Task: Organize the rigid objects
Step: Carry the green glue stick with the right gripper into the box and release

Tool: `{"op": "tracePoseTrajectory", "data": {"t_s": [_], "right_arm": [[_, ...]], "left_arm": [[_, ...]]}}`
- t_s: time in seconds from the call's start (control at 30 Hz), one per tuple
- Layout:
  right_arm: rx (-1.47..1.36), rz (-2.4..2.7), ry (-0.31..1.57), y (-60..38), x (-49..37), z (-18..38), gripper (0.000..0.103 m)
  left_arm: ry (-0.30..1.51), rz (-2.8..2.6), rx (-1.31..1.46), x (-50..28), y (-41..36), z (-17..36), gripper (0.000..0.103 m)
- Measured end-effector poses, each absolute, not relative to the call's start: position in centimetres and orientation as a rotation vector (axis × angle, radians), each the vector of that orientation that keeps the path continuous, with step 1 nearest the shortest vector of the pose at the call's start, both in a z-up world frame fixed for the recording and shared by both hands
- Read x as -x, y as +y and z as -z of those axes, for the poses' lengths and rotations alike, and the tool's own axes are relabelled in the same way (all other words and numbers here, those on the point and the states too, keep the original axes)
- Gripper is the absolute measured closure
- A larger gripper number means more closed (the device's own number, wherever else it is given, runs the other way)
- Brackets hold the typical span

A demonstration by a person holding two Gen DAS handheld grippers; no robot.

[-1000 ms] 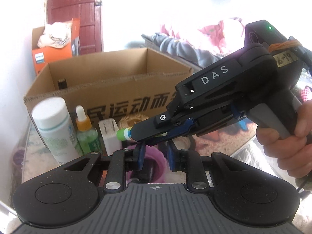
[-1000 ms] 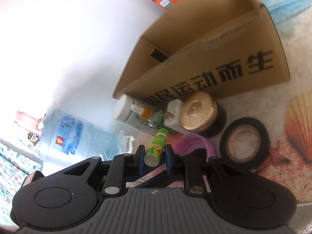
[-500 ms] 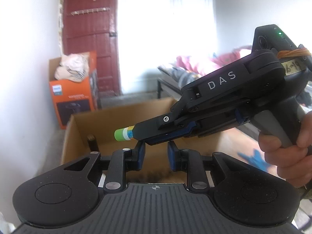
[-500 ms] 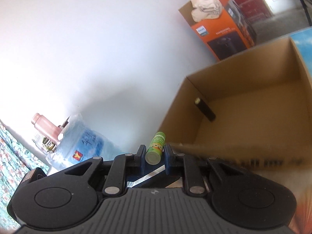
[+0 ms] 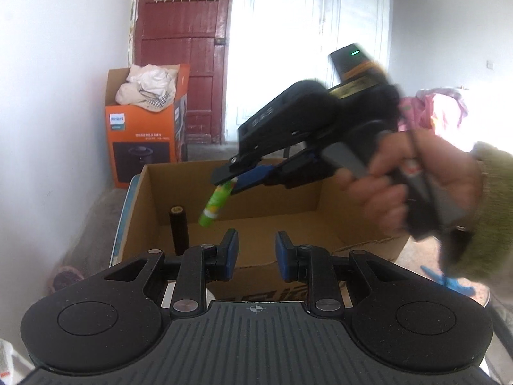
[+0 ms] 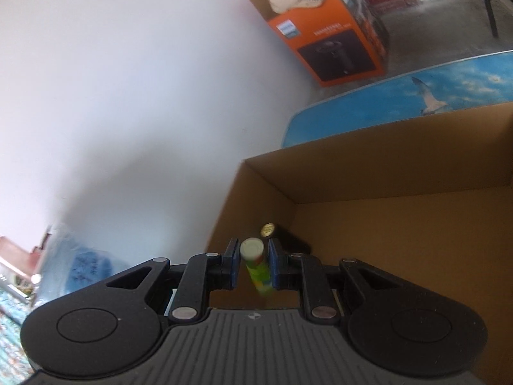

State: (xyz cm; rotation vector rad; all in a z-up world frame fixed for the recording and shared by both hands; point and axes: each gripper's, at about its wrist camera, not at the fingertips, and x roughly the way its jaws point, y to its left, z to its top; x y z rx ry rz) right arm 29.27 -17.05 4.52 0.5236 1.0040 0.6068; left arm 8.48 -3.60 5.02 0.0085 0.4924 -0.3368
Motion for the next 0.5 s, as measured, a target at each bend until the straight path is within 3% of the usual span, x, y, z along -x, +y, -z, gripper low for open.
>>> {"op": "tracePoseTrajectory", "data": {"t_s": [0.4,0.5], "right_arm": [[-0.374,-0.525,1.049,-12.2,-33.5,-2.5,0.083],[-0.380,-0.548,1.026,-13.2,-31.8,-3.8,0.083]], "left_arm": [[0.473,0.309,0.008,-6.7,-2.0,-5.5,0.077],[0.485,0.328,0.013,-6.3,-1.8,-5.4,0.071]]}}
